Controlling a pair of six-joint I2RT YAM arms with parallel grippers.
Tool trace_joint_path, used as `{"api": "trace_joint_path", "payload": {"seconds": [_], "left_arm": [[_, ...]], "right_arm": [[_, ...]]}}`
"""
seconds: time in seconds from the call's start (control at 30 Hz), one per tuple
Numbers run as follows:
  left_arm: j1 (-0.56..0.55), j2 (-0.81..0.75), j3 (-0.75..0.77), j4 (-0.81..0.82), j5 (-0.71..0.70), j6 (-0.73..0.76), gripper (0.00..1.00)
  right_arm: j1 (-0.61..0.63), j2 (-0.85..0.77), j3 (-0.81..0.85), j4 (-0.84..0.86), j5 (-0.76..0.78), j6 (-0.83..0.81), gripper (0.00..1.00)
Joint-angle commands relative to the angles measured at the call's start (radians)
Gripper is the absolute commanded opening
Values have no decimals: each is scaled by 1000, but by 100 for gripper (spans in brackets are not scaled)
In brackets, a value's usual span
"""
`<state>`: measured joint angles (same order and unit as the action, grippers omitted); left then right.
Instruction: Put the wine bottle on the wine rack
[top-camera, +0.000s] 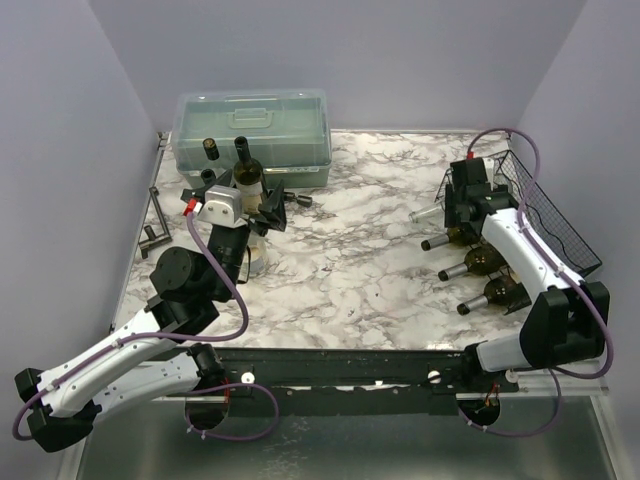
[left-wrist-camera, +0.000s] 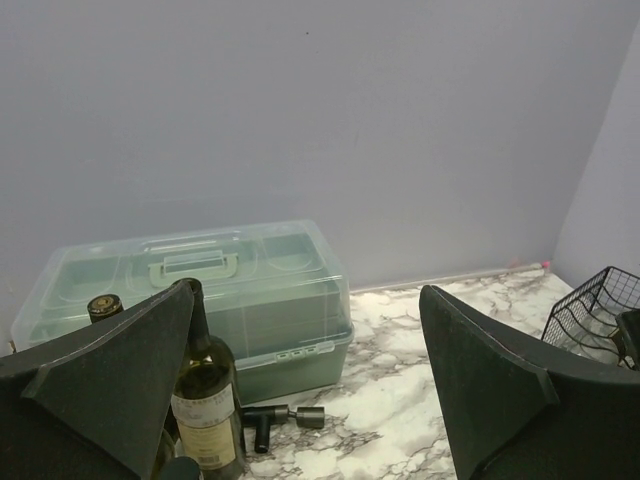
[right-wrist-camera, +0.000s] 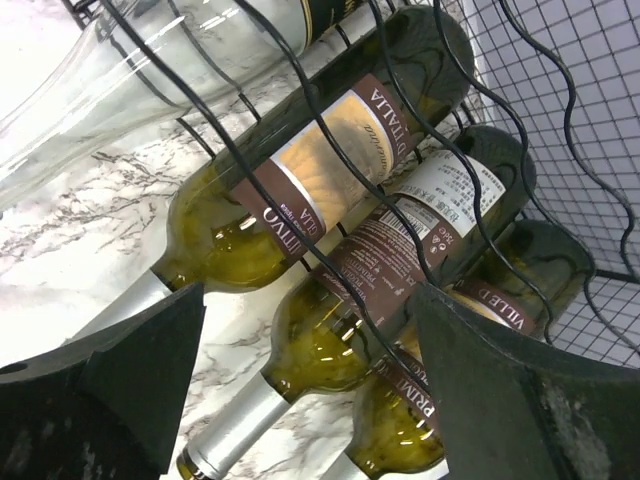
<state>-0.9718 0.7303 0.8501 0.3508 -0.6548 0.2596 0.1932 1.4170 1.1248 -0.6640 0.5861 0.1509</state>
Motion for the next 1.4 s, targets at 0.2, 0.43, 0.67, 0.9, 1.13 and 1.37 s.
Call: {"api": "trace_joint_path", "payload": {"seconds": [0.2, 0.43, 0.67, 0.9, 1.13, 1.37], "left_arm": [[-16, -3, -16, 16, 23, 10, 96], [-16, -1, -15, 17, 24, 13, 96], [-16, 1, -14, 15, 27, 10, 96], [-18, 1, -12, 13, 27, 9, 96], [-55, 5, -12, 10, 29, 9, 96], [-18, 10, -11, 9, 30, 10, 96]], "right_arm": [[-121, 4, -69, 47, -117, 142, 71], [-150, 34, -76, 80, -81, 155, 43], [-151, 55, -77, 82, -110, 138, 34], [-149, 88, -6, 37, -164, 100, 10], [-120, 92, 38, 5, -206, 114, 1], [-74, 102, 58, -43, -234, 228, 1]]}}
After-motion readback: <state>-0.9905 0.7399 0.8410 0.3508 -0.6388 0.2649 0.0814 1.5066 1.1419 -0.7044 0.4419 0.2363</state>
